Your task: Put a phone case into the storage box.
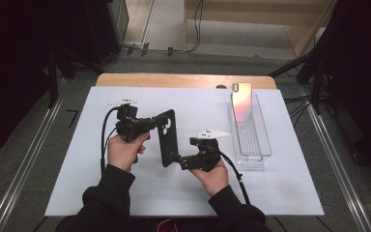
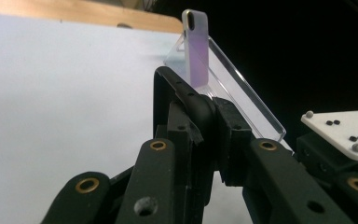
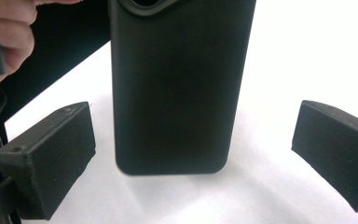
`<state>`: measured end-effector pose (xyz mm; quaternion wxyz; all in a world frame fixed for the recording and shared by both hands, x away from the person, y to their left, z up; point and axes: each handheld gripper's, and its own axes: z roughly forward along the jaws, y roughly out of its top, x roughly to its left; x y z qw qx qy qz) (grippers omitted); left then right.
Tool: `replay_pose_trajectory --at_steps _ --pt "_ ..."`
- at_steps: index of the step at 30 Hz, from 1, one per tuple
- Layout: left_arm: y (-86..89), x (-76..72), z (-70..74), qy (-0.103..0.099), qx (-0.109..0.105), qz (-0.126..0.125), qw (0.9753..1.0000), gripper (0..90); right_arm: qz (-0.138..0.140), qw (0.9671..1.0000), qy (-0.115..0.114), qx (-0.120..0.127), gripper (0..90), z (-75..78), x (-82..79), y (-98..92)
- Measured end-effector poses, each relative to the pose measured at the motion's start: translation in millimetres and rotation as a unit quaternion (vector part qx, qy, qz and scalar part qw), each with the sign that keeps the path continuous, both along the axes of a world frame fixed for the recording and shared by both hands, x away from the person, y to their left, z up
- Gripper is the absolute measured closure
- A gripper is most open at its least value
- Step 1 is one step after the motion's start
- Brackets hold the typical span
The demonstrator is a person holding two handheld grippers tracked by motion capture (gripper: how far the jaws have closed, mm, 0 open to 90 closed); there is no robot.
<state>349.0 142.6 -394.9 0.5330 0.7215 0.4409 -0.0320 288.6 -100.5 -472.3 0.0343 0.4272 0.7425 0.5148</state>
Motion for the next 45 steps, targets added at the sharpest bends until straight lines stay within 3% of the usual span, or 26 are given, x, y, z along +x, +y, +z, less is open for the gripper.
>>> replay_pose_trajectory --at_steps 2,8,14,27,45 --pt "-0.8 -3.6 0.7 -0.023 0.006 -0.002 0.9997 78.7 0.005 0.9999 -0.007 -0.005 0.0 2.1 -0.9 -3.3" --pt "-4.1 -11.5 -0.4 -0.058 0.011 -0.013 0.9982 78.6 0.027 0.9993 -0.027 0.001 0.0 8.4 -2.5 -10.7" --pt "-6.2 -17.3 -2.9 -0.068 0.004 -0.022 0.9974 78.6 0.048 0.9984 -0.03 -0.005 0.0 13.3 0.4 -17.6" --pt "-18.2 -24.6 -4.8 -0.064 0.003 -0.037 0.9973 78.5 0.047 0.998 -0.039 -0.015 0.0 19.3 8.3 -18.4" --pt "-35.6 -32.2 -8.3 -0.054 0.004 -0.049 0.9973 78.5 0.032 0.9994 -0.009 -0.01 0.0 27.1 25.7 -6.7"
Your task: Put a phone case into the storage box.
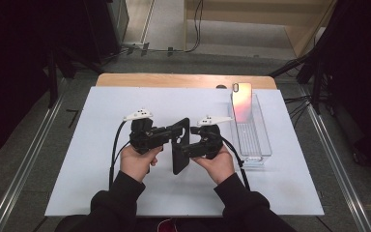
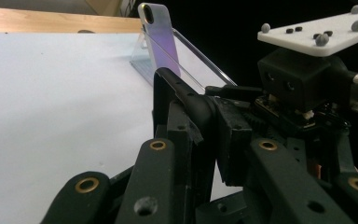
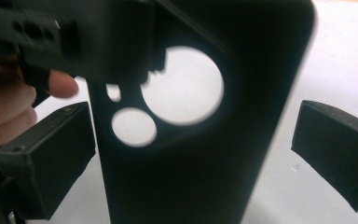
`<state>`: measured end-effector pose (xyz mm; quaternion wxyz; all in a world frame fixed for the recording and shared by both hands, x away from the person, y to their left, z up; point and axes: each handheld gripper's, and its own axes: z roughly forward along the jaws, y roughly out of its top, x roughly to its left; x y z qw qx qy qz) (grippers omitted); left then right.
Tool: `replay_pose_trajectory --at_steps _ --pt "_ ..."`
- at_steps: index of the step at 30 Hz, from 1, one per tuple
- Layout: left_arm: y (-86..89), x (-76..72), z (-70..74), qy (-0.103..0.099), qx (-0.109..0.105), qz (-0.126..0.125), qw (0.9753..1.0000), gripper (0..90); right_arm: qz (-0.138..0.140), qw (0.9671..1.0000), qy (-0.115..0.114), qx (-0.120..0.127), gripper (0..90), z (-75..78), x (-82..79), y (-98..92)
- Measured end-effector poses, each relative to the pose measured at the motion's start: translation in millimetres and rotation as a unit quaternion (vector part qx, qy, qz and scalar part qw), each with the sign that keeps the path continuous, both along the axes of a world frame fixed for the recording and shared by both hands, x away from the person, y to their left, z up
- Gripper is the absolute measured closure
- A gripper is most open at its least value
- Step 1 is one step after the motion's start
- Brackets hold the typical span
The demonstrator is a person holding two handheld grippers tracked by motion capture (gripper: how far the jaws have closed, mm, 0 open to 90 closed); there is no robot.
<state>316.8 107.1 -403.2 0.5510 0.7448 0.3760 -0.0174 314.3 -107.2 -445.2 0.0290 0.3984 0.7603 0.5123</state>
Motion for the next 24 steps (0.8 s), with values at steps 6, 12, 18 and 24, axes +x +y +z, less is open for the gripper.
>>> replay_pose_trajectory --at_steps 6,12,18,24 --pt "-3.4 -2.4 -0.2 -0.002 0.0 -0.003 1.0 78.4 0.002 1.0 -0.006 0.004 8.8 2.3 -0.3 1.5" --pt "-1.3 -2.6 2.1 0.003 -0.011 -0.002 0.9999 71.8 -0.006 0.9998 -0.02 -0.004 10.9 5.7 -2.8 0.4" --pt "3.3 -2.6 10.2 0.008 -0.004 0.003 1.0 48.8 -0.011 0.9997 -0.021 -0.009 11.3 8.9 -1.8 -5.0" --pt "12.3 -1.9 11.7 0.02 -0.002 -0.001 0.9998 39.3 -0.016 0.9996 -0.021 -0.011 11.6 10.2 1.7 -15.5"
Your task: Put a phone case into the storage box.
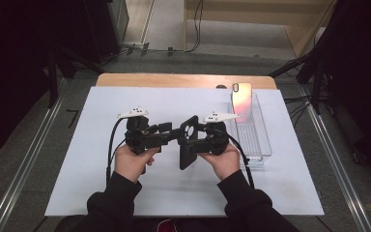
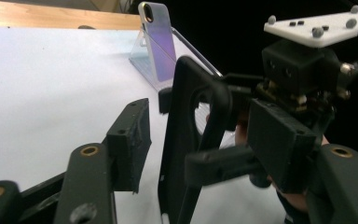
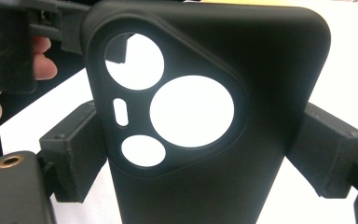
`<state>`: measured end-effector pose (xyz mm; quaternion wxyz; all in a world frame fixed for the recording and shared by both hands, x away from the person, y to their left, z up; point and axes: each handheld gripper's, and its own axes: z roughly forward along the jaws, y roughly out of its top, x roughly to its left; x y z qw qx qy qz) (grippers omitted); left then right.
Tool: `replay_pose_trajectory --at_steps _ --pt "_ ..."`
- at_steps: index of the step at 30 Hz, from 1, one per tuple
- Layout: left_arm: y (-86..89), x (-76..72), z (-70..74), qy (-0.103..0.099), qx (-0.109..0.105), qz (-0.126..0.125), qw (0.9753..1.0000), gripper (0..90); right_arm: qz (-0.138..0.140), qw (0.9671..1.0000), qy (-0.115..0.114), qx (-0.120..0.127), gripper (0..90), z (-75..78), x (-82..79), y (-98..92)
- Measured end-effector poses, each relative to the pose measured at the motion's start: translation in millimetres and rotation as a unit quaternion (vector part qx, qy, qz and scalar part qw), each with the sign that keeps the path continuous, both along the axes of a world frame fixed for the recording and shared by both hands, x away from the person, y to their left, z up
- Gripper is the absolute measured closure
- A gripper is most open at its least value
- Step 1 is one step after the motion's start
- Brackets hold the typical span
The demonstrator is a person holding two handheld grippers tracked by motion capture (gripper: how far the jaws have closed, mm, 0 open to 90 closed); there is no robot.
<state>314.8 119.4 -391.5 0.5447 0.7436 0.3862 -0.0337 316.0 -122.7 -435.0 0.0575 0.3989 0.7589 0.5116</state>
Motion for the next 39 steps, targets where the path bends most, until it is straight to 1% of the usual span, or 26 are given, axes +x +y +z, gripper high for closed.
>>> replay_pose_trajectory --at_steps 1,3,5,7,8,10,12,13,15,17,20,23,26,29,30,32,34,37,39 --pt "2.6 -0.2 -1.3 0.001 0.002 -0.001 1.0 39.0 -0.001 1.0 0.001 -0.001 11.6 0.6 0.3 -1.2" --pt "7.1 -0.4 -4.4 0.011 0.002 -0.006 0.9999 36.7 -0.002 1.0 -0.002 -0.001 11.7 2.0 1.6 -5.3" --pt "10.7 -0.5 -7.1 0.02 0.008 -0.01 0.9997 36.2 -0.003 1.0 -0.003 -0.003 11.8 3.5 2.4 -8.7" --pt "14.9 -0.4 -10.3 0.031 0.009 -0.022 0.9992 32.9 -0.002 1.0 -0.003 -0.004 11.8 5.3 3.4 -11.9" --pt "16.9 -0.7 -11.9 0.038 0.012 -0.026 0.9989 32.7 0.0 1.0 -0.004 -0.004 11.8 6.3 3.8 -13.3" --pt "20.6 -1.2 -15.0 0.047 0.027 -0.034 0.9979 32.1 0.003 1.0 -0.005 -0.004 11.9 9.3 3.3 -16.2" --pt "25.5 -2.1 -18.3 0.053 0.039 -0.043 0.9969 31.1 0.01 0.9999 -0.004 -0.005 11.9 12.7 3.6 -18.9" --pt "27.4 -2.3 -19.2 0.054 0.042 -0.045 0.9966 31.1 0.017 0.9998 -0.005 -0.004 11.9 14.7 4.0 -20.7" --pt "33.4 -3.5 -21.1 0.048 0.048 -0.05 0.9964 31.1 0.032 0.9995 0.0 -0.007 11.8 17.5 5.6 -23.3" --pt "39.1 -4.4 -23.3 0.04 0.057 -0.064 0.9955 31.1 0.05 0.9987 0.004 -0.009 11.9 19.4 6.9 -25.9" --pt "46.8 -6.8 -28.2 0.034 0.082 -0.086 0.9923 31.1 0.069 0.9976 0.008 -0.003 11.9 21.4 8.1 -30.8" --pt "55.3 -9.6 -33.9 0.027 0.098 -0.092 0.9905 31.1 0.081 0.9967 0.004 -0.008 11.9 23.4 8.4 -35.9" --pt "60.2 -11.6 -38.9 0.022 0.113 -0.097 0.9885 31.1 0.086 0.9962 0.0 -0.011 11.9 25.9 8.6 -40.6" --pt "65.2 -13.5 -43.6 0.021 0.124 -0.104 0.9865 31.1 0.093 0.9956 0.001 -0.002 11.9 28.7 9.2 -46.5" --pt "65.8 -14.0 -44.6 0.023 0.122 -0.105 0.9867 31.1 0.096 0.9954 0.002 0.001 11.9 29.9 9.3 -48.6" --pt "68.4 -15.8 -46.3 0.023 0.119 -0.11 0.9865 31.0 0.094 0.9956 -0.001 -0.002 11.9 32.2 9.1 -51.9" --pt "71.4 -18.0 -47.7 0.022 0.121 -0.113 0.986 31.0 0.093 0.9956 -0.003 -0.004 11.9 34.9 9.0 -55.6" --pt "75.5 -20.5 -49.5 0.019 0.136 -0.112 0.9841 31.0 0.092 0.9958 -0.007 -0.003 11.9 40.0 9.7 -62.8" --pt "77.3 -21.8 -51.2 0.019 0.14 -0.114 0.9834 30.9 0.086 0.9962 -0.008 -0.004 11.9 45.5 10.3 -70.0"
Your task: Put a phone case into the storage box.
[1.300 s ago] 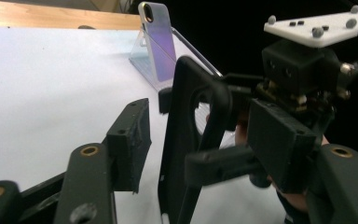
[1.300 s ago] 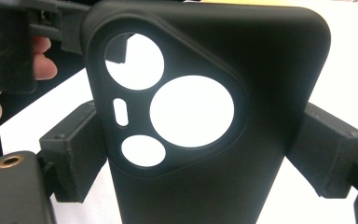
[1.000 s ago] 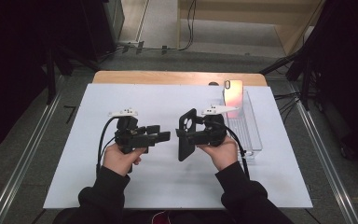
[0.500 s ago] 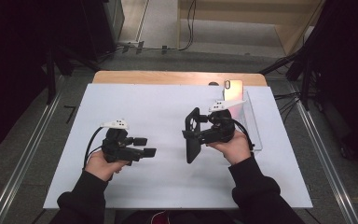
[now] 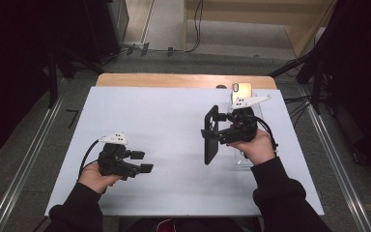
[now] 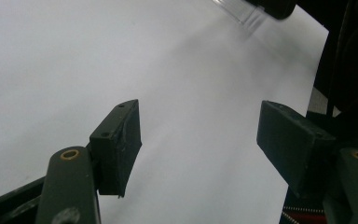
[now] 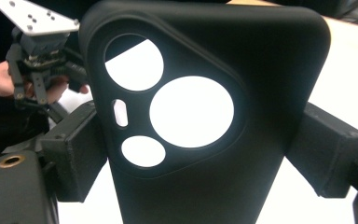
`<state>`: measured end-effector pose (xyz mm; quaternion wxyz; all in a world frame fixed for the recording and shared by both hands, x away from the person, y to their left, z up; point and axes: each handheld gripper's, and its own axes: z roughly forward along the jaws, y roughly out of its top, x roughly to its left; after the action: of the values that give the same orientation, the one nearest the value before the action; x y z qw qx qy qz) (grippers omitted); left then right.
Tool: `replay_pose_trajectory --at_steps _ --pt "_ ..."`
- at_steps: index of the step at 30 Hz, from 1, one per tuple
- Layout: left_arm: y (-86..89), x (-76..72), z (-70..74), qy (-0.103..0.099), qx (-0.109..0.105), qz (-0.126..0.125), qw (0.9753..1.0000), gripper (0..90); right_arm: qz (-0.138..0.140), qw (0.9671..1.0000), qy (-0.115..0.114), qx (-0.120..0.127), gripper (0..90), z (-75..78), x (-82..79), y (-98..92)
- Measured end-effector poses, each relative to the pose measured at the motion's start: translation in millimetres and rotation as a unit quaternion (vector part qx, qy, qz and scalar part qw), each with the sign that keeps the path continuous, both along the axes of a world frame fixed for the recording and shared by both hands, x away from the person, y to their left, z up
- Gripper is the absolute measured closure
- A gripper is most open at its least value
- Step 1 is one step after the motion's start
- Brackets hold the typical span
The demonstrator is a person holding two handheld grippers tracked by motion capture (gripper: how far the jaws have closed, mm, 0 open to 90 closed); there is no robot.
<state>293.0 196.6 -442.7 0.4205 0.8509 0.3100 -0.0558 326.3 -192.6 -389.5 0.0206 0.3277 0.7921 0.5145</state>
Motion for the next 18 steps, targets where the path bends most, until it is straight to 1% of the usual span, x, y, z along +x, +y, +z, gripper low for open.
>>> replay_pose_trajectory --at_steps 1,4,6,8,11,15,16,17,18 --pt "1.5 -0.9 -0.7 -0.002 0.007 0.0 1.0 30.9 -0.002 1.0 -0.002 -0.001 11.9 2.1 0.2 -2.5" --pt "5.2 -2.3 -3.1 -0.002 0.015 0.003 0.9999 30.9 -0.017 0.9998 -0.009 -0.003 11.9 12.1 1.1 -13.7" --pt "7.6 -3.0 -4.2 -0.005 0.016 0.007 0.9998 30.9 -0.026 0.9996 -0.014 -0.004 11.9 17.8 2.0 -20.3" --pt "10.2 -4.2 -4.7 -0.009 0.022 0.009 0.9997 30.9 -0.035 0.9992 -0.016 -0.006 11.9 22.4 2.4 -25.7" --pt "13.9 -5.8 -6.5 -0.015 0.031 0.014 0.9993 30.8 -0.058 0.9982 -0.018 -0.007 11.8 29.0 3.9 -35.1" --pt "21.3 -8.3 -7.5 -0.015 0.03 0.027 0.9991 30.8 -0.095 0.9949 -0.026 -0.023 11.9 34.8 7.8 -46.9" --pt "22.9 -8.6 -7.6 -0.018 0.033 0.03 0.9988 30.8 -0.105 0.9938 -0.025 -0.028 11.9 35.9 9.1 -49.4" --pt "25.0 -9.3 -8.1 -0.018 0.037 0.039 0.9984 30.8 -0.11 0.9932 -0.027 -0.028 11.9 36.2 10.2 -51.5" --pt "26.5 -9.4 -8.1 -0.02 0.042 0.043 0.998 30.8 -0.124 0.9915 -0.027 -0.03 11.9 37.3 12.0 -55.0"
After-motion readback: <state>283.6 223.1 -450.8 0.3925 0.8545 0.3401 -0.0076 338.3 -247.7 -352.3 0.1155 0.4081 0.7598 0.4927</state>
